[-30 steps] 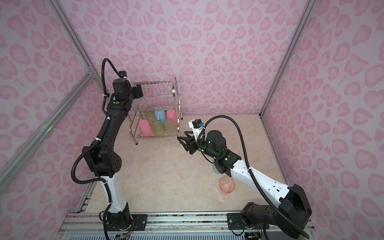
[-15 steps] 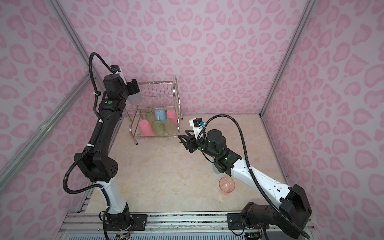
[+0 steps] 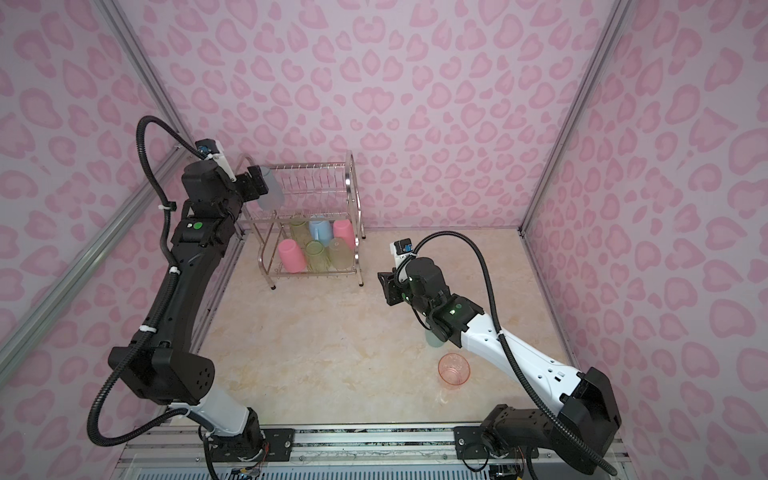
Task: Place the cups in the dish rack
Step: 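Lower the teal cup toward the rack's top shelf with the left gripper, then draw back the left gripper while the right gripper descends onto the second teal cup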
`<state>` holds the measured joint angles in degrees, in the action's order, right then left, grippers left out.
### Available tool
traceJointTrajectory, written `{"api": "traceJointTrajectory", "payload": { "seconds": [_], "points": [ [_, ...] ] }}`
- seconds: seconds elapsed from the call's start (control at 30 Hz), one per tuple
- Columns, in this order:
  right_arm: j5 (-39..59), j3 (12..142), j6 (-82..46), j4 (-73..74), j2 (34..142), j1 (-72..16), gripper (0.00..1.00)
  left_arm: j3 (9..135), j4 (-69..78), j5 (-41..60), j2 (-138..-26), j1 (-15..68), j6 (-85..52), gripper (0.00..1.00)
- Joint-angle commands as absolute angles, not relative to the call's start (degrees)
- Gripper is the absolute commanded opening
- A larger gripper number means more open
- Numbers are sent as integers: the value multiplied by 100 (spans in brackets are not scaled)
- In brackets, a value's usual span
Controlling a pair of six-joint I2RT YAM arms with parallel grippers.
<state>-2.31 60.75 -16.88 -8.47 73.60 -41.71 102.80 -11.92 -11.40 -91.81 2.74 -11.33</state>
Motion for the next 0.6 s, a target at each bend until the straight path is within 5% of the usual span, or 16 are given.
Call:
{"api": "traceJointTrajectory", "payload": {
  "seconds": [0.0,0.57],
  "points": [
    [-1200,6090,-1434,-2032,7265,-4323,44,9532,-641,-1078,-8610,273,-1629,94],
    [-1856,5984,-1899,-4364,7083,-4430,42,7739,-686,-453,-7251,605,-2075,94]
  ]
}}
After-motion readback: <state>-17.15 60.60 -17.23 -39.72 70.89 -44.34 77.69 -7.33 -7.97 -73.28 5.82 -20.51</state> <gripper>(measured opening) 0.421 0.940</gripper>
